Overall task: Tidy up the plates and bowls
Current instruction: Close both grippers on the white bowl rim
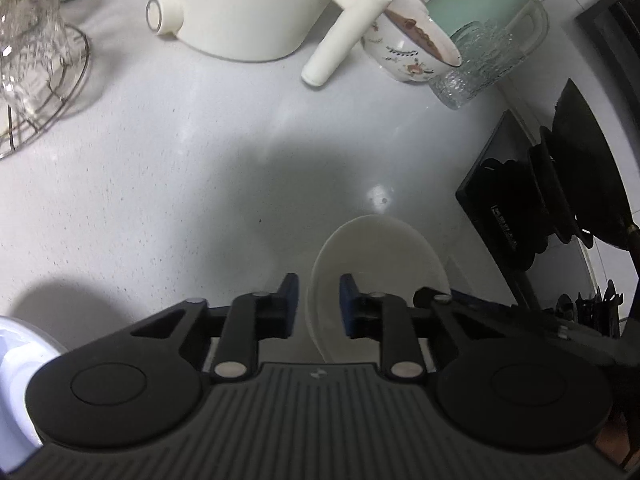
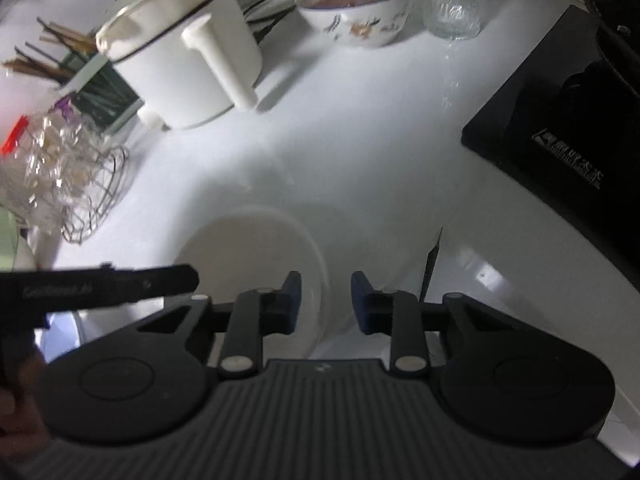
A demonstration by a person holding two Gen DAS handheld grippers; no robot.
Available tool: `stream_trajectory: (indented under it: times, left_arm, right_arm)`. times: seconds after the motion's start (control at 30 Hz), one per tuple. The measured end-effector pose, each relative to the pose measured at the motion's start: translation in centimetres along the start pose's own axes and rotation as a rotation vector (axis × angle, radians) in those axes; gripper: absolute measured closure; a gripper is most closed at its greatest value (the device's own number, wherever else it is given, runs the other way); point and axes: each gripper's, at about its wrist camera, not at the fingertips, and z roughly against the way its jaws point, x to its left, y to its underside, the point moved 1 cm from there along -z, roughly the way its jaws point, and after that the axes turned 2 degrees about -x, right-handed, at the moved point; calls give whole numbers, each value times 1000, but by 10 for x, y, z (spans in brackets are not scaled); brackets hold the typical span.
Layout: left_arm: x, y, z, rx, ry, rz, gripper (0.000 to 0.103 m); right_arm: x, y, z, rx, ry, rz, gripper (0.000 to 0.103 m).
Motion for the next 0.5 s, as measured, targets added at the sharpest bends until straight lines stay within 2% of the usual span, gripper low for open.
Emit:
stream_trajectory:
  times: [0.03,0.1,0.2,0.5]
  left_arm:
    - [0,0,-1,2,-10,6,84]
    - [1,1,-4,7,-14,10,88]
    - [2,3,-8,26,-18,39,92]
    - [8,13,2,26,-9,76,94]
  right_arm:
    - [1,1,-1,4,4,4,77]
    - [1,1,-4,17,-2,0,87]
    - [0,0,-7,21,-18,20,93]
    - [3,2,-5,6,-45,17,94]
